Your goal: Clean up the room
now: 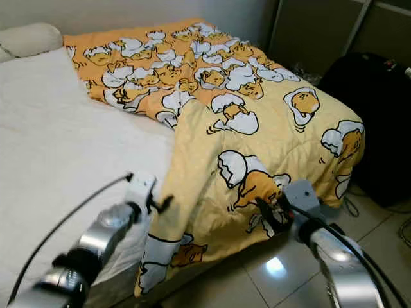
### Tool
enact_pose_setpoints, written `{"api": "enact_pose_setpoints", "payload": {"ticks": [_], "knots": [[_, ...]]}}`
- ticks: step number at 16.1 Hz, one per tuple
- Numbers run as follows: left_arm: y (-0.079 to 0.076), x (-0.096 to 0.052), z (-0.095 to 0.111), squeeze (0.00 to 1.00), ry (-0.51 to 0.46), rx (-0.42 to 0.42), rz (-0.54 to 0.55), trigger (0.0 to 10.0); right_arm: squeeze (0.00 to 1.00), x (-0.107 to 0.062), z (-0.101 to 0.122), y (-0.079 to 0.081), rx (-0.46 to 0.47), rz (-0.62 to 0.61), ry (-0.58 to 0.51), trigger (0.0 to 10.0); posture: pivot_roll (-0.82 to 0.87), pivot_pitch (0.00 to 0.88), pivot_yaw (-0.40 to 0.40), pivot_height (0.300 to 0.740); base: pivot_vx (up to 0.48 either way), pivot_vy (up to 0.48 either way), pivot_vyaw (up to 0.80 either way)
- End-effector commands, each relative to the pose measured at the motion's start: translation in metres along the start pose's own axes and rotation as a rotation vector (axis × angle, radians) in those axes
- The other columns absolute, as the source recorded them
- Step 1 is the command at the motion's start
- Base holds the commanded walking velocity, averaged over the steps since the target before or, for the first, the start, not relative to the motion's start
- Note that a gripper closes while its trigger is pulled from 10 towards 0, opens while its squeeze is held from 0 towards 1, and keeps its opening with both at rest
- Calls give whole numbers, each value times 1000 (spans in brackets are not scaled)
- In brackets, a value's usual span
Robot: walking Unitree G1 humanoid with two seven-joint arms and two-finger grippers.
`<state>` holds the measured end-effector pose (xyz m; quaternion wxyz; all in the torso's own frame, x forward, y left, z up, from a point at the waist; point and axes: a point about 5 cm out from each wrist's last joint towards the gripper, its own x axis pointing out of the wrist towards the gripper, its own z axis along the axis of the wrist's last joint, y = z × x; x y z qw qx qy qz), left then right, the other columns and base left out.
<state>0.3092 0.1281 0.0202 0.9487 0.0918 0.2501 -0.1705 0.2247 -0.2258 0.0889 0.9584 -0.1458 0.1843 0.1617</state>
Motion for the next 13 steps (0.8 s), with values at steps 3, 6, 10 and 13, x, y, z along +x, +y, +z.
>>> {"api": "enact_pose_setpoints", "payload": {"ticks": [3,6,10,13], "knots": [[-15,5,-14,0,50,-132,-79,10000,0,-10,-3,9,14,74,31,10000,-200,0,44,740,0,0,0],[-26,7,-19,0,64,-197,-81,10000,0,-14,-6,12,11,98,49,10000,-212,0,44,740,0,0,0],[-35,5,-30,0,103,-125,-132,5882,0,-17,-4,23,17,191,53,10000,-222,0,42,740,0,0,0],[-33,4,-37,0,137,-87,-85,2863,0,-32,7,44,97,469,8,10000,-245,0,51,740,0,0,0]]}}
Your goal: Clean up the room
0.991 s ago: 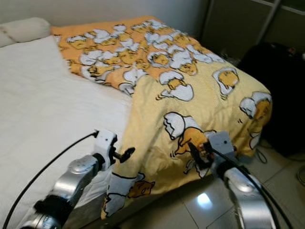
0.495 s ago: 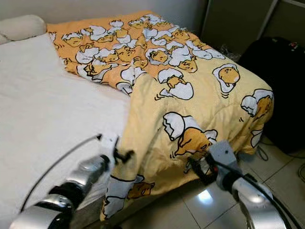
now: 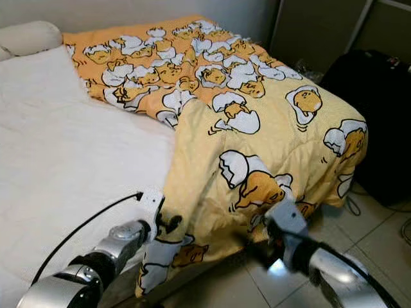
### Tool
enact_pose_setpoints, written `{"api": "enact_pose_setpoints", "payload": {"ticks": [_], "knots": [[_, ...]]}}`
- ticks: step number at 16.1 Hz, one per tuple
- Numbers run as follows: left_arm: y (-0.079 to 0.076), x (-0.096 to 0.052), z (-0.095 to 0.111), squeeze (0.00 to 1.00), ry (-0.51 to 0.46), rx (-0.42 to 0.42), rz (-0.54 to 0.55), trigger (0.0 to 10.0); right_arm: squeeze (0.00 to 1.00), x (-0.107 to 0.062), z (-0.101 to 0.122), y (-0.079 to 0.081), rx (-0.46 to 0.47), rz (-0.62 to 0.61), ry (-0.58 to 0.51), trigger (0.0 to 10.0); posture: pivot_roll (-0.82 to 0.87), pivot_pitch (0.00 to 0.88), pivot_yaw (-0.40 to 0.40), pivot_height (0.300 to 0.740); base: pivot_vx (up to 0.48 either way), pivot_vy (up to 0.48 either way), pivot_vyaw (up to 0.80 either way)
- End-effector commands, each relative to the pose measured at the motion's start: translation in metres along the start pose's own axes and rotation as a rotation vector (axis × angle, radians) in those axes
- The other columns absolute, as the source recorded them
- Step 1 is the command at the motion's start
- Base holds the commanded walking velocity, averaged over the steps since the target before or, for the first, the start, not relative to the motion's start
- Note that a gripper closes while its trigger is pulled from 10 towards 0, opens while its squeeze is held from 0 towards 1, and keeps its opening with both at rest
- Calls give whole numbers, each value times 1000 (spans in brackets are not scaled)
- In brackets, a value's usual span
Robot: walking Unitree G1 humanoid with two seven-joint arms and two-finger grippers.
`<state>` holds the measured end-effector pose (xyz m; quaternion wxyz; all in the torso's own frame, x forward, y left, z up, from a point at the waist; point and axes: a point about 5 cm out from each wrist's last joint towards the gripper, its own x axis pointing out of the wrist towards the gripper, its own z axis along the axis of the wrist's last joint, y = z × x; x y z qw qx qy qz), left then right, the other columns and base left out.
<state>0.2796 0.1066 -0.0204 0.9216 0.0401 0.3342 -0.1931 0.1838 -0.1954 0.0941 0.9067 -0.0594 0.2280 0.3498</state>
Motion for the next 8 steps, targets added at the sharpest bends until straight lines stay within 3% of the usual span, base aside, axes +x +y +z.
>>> {"api": "enact_pose_setpoints", "payload": {"ticks": [1,2,4,8], "knots": [[1,1,5,0,-10,33,15,2627,0,-4,4,7,-2,98,6,10000,-249,0,50,740,0,0,0],[1,1,5,0,-9,35,16,2627,0,-5,4,8,-3,112,11,10000,-249,0,50,740,0,0,0],[-1,2,6,0,-14,22,15,0,0,-7,3,5,-5,119,29,10000,-251,0,51,740,0,0,0],[-4,2,6,0,-18,16,5,0,0,-9,2,5,0,119,34,10000,-258,0,55,740,0,0,0]]}}
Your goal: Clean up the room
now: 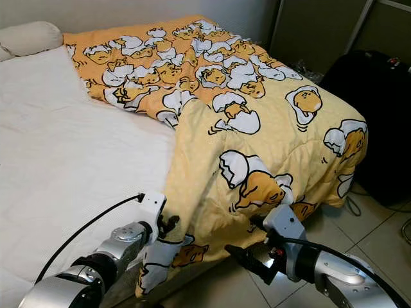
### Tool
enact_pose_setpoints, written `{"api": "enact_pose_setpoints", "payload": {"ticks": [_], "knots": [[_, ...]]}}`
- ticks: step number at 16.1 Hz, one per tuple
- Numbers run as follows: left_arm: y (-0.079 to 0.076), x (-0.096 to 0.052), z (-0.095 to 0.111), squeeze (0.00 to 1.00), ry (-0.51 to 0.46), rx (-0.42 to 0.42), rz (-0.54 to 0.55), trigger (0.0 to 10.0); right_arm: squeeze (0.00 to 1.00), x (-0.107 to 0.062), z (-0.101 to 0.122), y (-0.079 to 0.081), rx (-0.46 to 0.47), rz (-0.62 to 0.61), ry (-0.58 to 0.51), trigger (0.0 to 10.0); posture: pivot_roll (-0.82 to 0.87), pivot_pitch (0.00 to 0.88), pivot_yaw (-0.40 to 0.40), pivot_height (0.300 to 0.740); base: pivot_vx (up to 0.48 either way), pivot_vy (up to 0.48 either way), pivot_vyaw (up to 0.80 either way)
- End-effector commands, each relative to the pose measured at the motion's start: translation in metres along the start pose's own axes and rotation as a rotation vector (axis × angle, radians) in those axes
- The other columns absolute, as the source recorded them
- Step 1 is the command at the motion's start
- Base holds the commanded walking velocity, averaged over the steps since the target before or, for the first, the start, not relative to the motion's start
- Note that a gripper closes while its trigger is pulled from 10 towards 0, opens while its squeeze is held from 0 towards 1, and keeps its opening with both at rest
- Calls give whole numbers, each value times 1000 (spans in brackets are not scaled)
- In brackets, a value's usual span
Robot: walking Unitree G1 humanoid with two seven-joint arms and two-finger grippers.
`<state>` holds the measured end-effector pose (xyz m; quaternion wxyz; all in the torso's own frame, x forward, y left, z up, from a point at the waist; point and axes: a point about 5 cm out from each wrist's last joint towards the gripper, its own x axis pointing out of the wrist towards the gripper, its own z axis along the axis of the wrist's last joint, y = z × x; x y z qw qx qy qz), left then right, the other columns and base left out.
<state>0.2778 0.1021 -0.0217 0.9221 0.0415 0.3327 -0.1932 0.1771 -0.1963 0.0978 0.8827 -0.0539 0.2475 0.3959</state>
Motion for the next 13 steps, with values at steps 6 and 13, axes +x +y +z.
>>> {"api": "enact_pose_setpoints", "payload": {"ticks": [6,13], "knots": [[-3,1,5,0,-21,-10,-14,0,0,-2,-1,2,-1,21,17,10000,-248,0,50,740,0,0,0],[3,-1,2,0,-18,-1,-20,0,0,4,-4,1,-5,32,31,10000,-231,0,39,740,0,0,0]]}}
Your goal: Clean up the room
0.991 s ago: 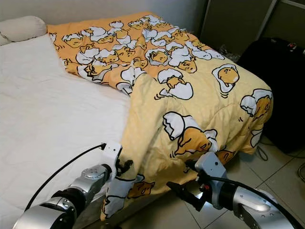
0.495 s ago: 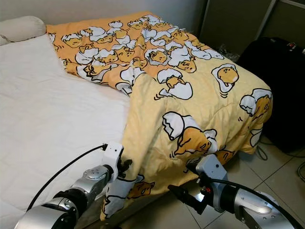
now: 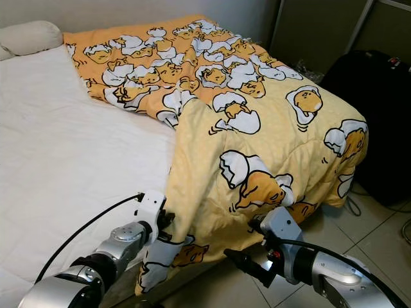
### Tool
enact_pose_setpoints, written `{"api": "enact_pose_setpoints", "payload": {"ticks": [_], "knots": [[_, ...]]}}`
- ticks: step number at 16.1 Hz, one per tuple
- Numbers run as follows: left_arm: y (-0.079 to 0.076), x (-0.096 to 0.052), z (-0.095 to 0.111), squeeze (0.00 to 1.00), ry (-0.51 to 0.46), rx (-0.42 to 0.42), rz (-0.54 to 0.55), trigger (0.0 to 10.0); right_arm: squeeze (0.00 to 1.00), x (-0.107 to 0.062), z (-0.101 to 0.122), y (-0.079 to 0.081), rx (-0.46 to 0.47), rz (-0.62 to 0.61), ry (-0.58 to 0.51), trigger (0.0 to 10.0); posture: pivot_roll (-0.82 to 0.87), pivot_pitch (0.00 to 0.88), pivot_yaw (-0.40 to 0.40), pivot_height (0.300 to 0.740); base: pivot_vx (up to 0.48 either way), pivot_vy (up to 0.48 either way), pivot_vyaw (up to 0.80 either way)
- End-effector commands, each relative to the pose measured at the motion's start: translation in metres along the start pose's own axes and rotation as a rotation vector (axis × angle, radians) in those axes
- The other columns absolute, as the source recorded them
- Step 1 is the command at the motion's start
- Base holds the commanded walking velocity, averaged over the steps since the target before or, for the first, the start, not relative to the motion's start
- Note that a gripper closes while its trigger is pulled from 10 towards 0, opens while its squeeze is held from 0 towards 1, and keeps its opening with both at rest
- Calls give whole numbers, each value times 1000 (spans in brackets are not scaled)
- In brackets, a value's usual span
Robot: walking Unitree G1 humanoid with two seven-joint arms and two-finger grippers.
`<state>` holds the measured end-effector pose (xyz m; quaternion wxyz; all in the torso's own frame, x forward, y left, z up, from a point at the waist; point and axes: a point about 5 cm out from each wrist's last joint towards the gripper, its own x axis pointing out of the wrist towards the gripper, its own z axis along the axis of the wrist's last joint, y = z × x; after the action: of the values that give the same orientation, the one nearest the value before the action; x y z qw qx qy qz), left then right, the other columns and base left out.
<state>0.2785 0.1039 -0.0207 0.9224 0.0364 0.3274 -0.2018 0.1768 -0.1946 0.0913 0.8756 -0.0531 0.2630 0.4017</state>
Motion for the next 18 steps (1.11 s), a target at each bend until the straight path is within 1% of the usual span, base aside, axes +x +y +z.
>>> {"api": "enact_pose_setpoints", "payload": {"ticks": [1,3,9,12,14,16,18], "knots": [[2,0,1,0,-5,2,-4,0,0,1,1,1,-18,18,3,10000,-226,0,38,740,0,0,0],[3,-1,0,0,-6,6,-7,0,0,2,1,0,-21,21,5,10000,-221,0,37,740,0,0,0],[7,-5,0,0,-30,73,-72,0,0,15,3,-6,-36,29,-15,10000,-171,0,35,740,0,0,0],[16,-10,-1,0,-60,122,-92,0,0,24,6,-10,-43,19,-36,10000,-148,0,44,740,0,0,0],[21,-15,-3,0,-86,165,-120,0,0,27,8,-10,-47,14,-50,10000,-138,0,48,740,0,0,0],[28,-24,-7,0,-121,201,-146,0,0,29,9,-10,-49,13,-57,10000,-131,0,50,740,0,0,0],[36,-37,-13,0,-150,236,-170,0,0,31,9,-10,-52,14,-61,10000,-108,0,49,740,0,0,0]]}}
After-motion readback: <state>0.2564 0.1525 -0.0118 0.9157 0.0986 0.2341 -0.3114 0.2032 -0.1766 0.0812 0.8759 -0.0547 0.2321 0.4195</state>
